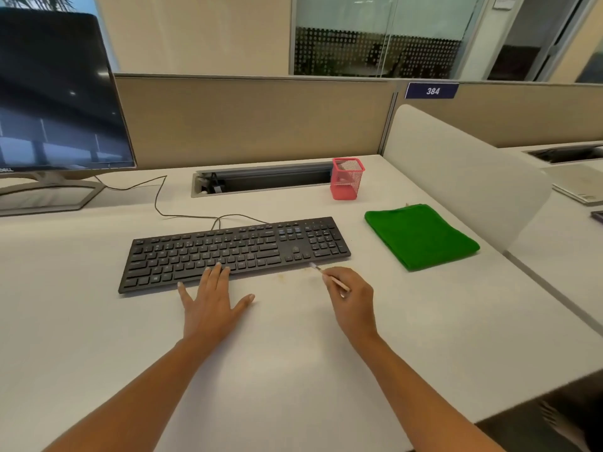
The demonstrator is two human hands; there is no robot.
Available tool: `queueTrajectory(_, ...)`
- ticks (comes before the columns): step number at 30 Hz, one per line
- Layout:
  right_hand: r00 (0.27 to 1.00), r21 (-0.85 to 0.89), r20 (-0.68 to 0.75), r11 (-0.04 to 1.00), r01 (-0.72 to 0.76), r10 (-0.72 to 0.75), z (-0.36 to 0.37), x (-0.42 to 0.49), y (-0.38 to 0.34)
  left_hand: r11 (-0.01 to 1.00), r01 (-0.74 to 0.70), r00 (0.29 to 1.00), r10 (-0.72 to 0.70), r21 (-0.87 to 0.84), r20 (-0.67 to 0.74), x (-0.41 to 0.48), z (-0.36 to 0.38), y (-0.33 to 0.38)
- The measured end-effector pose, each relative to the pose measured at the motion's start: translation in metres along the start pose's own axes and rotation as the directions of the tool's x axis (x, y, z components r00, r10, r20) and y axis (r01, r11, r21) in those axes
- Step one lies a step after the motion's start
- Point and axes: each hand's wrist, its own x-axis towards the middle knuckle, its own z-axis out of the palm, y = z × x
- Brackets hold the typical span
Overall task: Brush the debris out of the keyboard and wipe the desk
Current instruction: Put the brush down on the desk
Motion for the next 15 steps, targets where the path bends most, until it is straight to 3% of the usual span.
queueTrajectory(8,0.993,-0.451,0.102,0.887,0.097,-0.056,-0.076,-0.021,0.058,0.993,-0.098,0.995,0.098,0.062,-0.004,0.016,0.004,0.036)
queueTrajectory(15,0.989,-0.577,0.141,0.81,0.11,-0.034,-0.113,-0.027,0.086,0.989,-0.111,0.994,0.112,0.096,-0.006,0.033,0.005,0.057)
